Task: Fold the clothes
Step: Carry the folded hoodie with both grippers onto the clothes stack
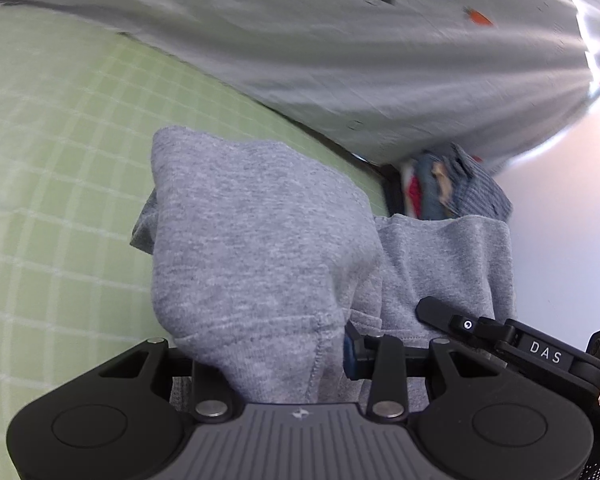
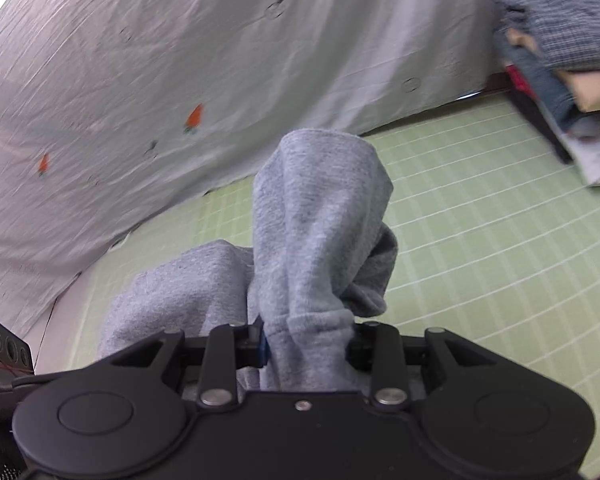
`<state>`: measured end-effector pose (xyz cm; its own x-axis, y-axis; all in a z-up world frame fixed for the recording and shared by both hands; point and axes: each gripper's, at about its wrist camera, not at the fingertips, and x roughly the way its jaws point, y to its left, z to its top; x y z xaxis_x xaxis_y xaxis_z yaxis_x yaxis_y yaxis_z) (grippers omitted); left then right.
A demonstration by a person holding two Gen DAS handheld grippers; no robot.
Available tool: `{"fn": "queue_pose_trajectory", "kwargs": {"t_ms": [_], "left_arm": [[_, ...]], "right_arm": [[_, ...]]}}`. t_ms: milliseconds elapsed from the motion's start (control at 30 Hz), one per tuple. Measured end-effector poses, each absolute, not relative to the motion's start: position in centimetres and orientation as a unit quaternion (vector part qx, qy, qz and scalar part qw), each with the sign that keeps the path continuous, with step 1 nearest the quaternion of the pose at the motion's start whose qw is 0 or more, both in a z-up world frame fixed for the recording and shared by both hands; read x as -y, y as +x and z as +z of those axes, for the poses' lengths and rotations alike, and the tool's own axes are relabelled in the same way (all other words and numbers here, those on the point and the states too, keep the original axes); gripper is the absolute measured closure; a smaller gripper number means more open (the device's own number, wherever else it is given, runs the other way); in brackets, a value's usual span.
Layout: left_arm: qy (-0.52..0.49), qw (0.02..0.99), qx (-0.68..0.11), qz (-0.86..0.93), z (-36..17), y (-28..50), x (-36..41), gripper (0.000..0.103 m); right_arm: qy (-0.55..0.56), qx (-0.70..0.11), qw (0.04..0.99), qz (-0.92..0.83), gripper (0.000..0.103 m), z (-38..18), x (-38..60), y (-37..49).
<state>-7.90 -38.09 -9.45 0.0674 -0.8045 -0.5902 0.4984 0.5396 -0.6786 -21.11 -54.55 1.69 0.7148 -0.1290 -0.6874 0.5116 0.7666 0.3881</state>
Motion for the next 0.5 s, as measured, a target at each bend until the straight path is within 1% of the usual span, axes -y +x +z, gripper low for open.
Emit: {"fn": "queue_pose_trajectory", "kwargs": {"t_ms": [267,500], "left_arm": [[-0.144,0.698,-0.480,-0.512,-7.7,-10.7,47.8,0.063],[-0.181,0.705,-0.430,-0.534,-4.6,-16.1,60.1,0.063]], "right_arm": [[0.292,-0.286,0.880,-0.242,0.072,3.3,61.9,-26.5],[0.263,-0.239,0.902,-0.245,0.073,6.0,74.5,-32.5]]}}
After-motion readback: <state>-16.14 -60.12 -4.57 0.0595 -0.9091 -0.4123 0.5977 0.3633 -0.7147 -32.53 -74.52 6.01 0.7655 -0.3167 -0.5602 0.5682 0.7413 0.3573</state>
